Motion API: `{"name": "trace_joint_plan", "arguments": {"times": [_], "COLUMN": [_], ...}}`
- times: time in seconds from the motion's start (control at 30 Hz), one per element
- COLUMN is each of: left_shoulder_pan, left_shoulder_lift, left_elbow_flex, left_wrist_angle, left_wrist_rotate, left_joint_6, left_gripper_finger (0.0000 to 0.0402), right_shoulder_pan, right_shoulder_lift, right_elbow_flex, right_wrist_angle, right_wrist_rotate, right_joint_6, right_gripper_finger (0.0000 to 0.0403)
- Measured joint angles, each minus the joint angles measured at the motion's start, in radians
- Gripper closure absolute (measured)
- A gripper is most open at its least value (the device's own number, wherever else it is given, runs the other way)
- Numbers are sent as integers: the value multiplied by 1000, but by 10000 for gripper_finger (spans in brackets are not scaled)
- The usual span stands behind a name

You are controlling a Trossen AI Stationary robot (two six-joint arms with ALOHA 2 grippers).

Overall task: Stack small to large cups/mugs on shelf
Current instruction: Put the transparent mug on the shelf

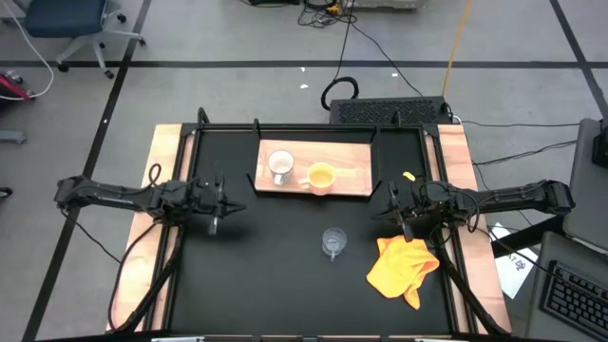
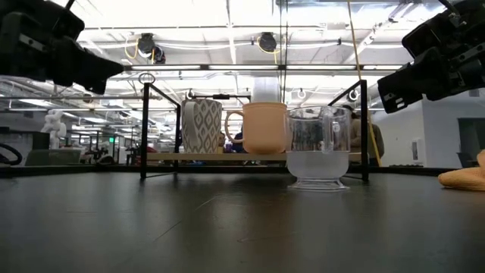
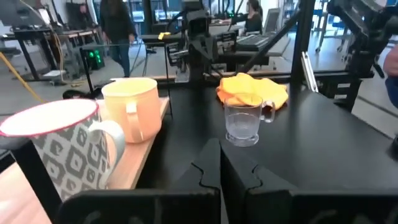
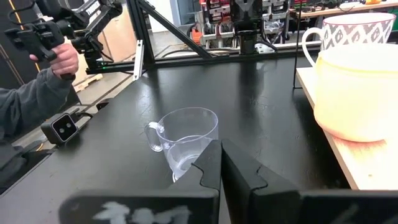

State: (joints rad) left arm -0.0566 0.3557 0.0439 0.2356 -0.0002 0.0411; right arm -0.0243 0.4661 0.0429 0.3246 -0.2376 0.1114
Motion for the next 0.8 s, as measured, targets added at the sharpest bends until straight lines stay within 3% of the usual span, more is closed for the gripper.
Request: {"name": "trace_joint_plan", "arguments": {"times": [0.3,0.53,0.8], "left_shoulder_pan": [0,0,0], "left_shoulder_lift": [4,4,4], "left_elbow_flex": [-34,-34,-34], "left_wrist_angle": [2,1,1], "left_wrist_rotate": [3,3,3], "left_joint_6": [-45,-46,-46], "left_gripper_finger": [401,401,400], "right_shoulder_pan": [0,0,0], "right_shoulder_lift": [0,0,23], "right_elbow_flex": [0,0,47], "right_wrist_angle": [7,108,104], "right_wrist_rotate": [0,-3,-55], "right_joint_6": [-19,-19,-21], "right_gripper_finger": [403,403,403]}}
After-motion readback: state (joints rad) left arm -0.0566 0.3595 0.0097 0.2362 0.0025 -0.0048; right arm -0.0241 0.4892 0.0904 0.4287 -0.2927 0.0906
